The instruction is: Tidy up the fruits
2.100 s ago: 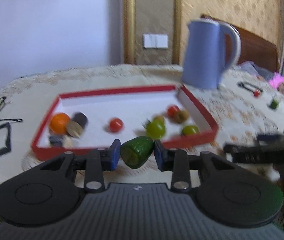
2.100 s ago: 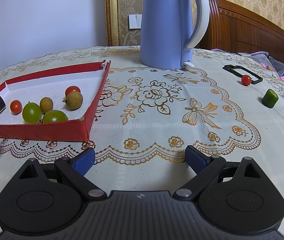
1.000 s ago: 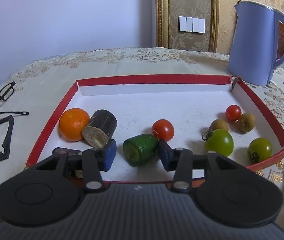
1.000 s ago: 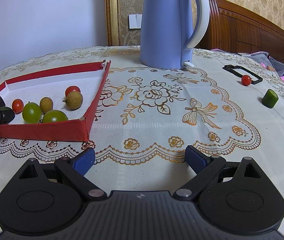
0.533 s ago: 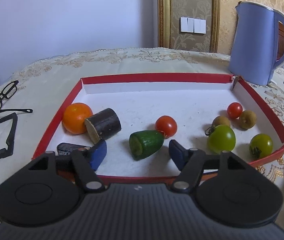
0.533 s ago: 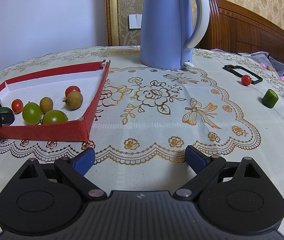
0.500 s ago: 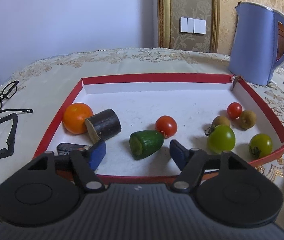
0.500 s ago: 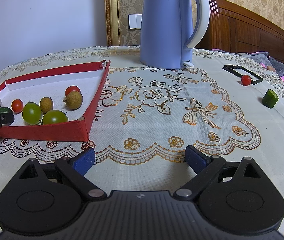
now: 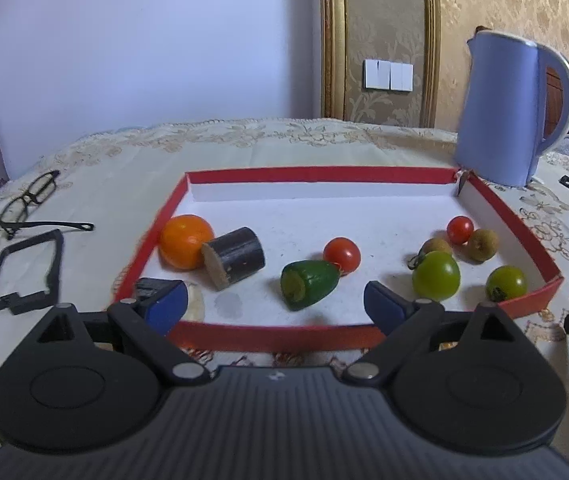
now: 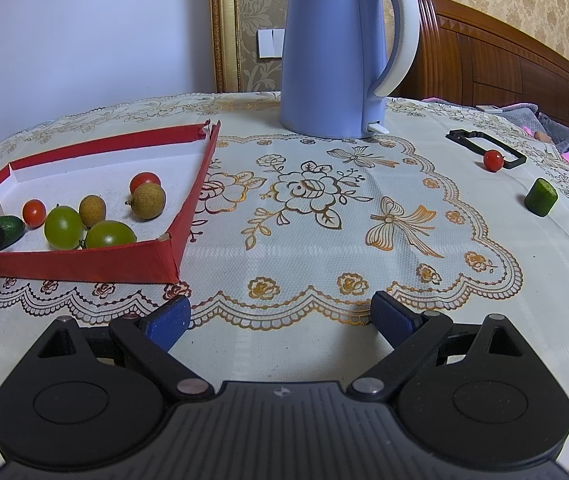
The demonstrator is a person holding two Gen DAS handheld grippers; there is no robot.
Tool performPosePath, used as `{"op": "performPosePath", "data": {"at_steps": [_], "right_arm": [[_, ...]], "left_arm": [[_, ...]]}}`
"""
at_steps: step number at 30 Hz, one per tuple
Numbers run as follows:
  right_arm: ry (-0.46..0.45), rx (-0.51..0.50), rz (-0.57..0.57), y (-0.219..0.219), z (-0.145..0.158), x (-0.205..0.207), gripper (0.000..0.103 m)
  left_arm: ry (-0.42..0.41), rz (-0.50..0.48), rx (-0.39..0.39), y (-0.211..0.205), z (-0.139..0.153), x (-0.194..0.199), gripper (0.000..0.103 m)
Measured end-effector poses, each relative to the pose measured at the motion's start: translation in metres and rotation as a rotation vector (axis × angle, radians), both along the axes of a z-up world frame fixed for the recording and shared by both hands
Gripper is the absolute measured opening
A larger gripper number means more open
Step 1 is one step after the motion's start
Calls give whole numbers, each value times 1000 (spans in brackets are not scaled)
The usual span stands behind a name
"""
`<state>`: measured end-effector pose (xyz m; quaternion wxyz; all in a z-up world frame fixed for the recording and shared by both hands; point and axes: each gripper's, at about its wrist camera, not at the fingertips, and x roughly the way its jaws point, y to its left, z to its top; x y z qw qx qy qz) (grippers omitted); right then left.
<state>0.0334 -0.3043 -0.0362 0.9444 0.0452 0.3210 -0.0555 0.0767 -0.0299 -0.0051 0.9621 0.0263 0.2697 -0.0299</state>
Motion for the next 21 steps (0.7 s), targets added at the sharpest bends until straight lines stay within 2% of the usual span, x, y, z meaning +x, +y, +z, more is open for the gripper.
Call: {"op": "performPosePath", "data": {"at_steps": [4, 7, 11, 14, 17, 21], "right_arm": [[-44, 46, -73, -5, 3, -13, 98], [-80, 100, -25, 1, 5, -25, 98], [-75, 56, 5, 22, 6, -28, 98], [-80, 67, 33, 36, 11, -31, 98], [-98, 57, 71, 53, 19, -34, 98], [-108, 13, 99, 76, 29, -34, 98]], "left_arm": [[-36, -7, -13, 7, 10, -26, 103], [-28, -9, -25, 12, 11, -37, 103], [-2, 0, -22, 15, 11, -41, 103], [10, 4, -42, 18, 11, -43, 103], [5, -2, -51, 19, 12, -51, 103], [-11, 9, -26, 14, 15, -59, 103]]}}
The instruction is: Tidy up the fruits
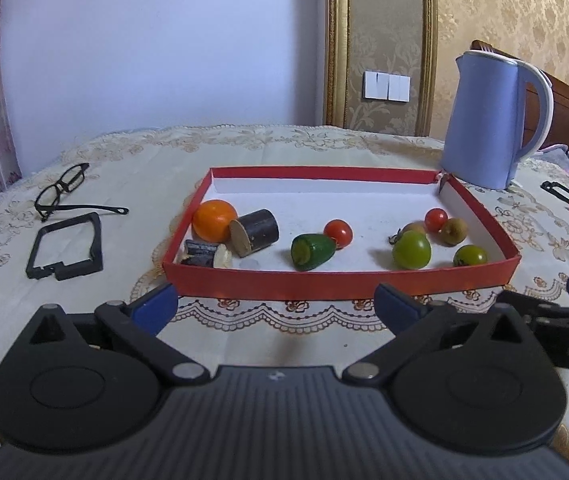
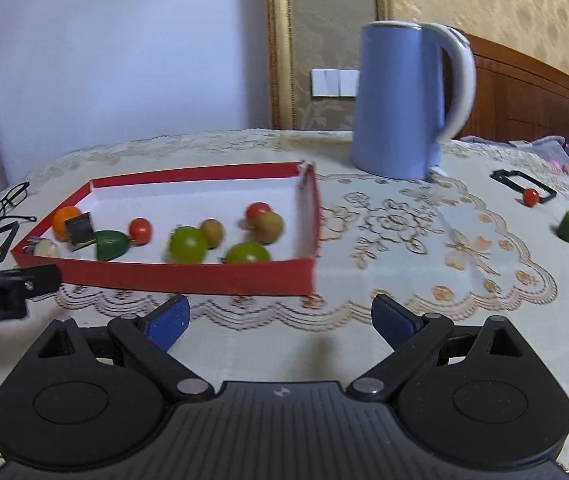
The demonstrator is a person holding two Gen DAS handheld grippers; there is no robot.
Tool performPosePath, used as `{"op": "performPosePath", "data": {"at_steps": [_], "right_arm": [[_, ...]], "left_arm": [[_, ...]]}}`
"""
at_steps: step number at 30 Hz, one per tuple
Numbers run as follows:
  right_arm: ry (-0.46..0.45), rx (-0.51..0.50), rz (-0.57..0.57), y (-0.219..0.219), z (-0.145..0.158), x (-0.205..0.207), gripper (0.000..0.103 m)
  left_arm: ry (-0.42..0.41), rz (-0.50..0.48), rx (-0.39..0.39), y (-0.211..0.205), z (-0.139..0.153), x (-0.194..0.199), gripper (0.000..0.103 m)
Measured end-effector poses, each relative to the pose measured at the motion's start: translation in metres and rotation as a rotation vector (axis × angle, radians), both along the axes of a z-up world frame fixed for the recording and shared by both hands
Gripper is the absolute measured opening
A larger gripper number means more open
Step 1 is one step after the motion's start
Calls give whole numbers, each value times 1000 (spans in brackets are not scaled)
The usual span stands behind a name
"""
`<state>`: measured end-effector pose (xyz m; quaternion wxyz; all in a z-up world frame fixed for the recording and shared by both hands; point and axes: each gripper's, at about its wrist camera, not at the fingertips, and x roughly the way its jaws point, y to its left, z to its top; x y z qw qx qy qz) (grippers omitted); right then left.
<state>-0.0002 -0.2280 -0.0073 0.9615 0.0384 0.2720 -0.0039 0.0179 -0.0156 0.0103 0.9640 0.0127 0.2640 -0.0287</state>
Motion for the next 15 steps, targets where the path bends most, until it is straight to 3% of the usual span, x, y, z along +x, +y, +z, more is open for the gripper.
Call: {"op": "performPosePath", "data": {"at_steps": [4, 10, 15], "right_arm": [[7, 0, 26, 14, 1, 3, 98], [-10, -27, 20, 28, 1, 3, 98], [-20, -28, 23, 30, 3, 3, 98]], "left_arm": [[14, 0, -9, 0, 1, -1, 103], [-41, 30, 59, 0, 4, -7, 103], [-53, 40, 59, 0, 6, -7, 103]]}}
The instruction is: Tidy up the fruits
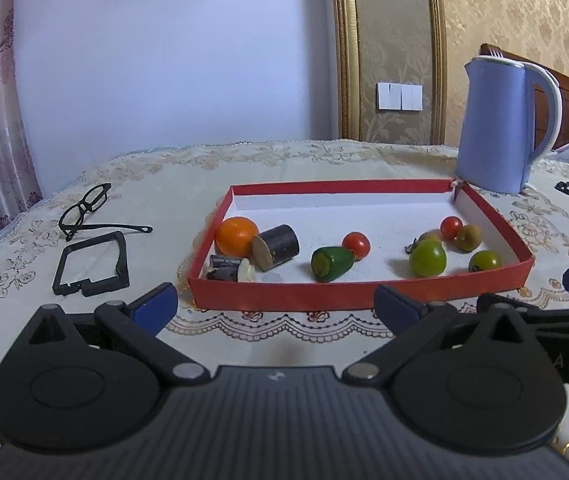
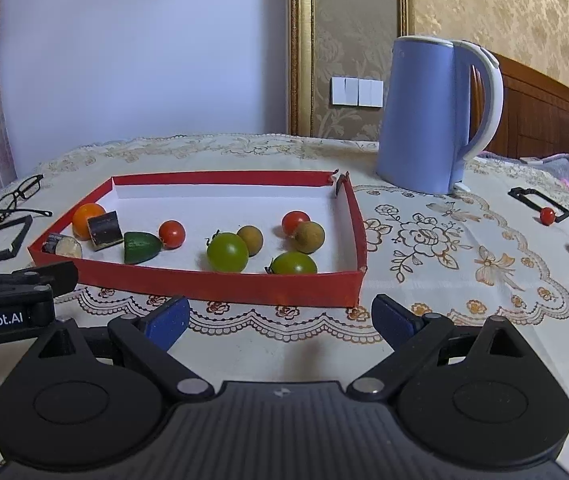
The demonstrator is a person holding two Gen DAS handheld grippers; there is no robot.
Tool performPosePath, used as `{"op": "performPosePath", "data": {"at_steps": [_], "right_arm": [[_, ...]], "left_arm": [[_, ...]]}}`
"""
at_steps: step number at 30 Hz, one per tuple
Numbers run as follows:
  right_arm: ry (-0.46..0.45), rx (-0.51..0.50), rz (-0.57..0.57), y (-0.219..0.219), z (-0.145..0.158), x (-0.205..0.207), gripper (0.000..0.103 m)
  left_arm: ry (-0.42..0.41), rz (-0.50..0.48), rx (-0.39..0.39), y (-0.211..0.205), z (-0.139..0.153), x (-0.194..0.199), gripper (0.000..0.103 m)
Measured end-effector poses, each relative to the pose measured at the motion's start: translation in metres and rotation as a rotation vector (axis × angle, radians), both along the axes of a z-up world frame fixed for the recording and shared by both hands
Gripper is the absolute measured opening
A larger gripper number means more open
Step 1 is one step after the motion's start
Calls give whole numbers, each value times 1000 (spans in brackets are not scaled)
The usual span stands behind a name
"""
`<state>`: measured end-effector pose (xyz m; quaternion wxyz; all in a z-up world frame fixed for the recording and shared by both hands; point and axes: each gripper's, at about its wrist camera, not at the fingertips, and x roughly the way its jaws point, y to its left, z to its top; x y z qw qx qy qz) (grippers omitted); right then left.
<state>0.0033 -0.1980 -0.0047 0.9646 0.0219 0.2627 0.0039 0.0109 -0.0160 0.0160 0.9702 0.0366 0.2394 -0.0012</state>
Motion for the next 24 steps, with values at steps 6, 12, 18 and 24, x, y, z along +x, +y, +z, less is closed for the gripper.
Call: {"op": "performPosePath", "data": {"at_steps": [6, 12, 18, 24], "right_arm": [[3, -10, -9, -1, -1, 2, 98], [2, -1, -12, -3, -2, 2, 98], [17, -3, -18, -2, -7, 6, 98], [73, -37, -8, 1, -14, 18, 98]], "left_arm": [[18, -2, 10, -3, -3, 4, 103], [24, -5, 13, -4, -5, 4, 103], [27, -19, 25, -4, -10, 9, 103], [118, -22, 1, 1, -26, 29, 103]]}}
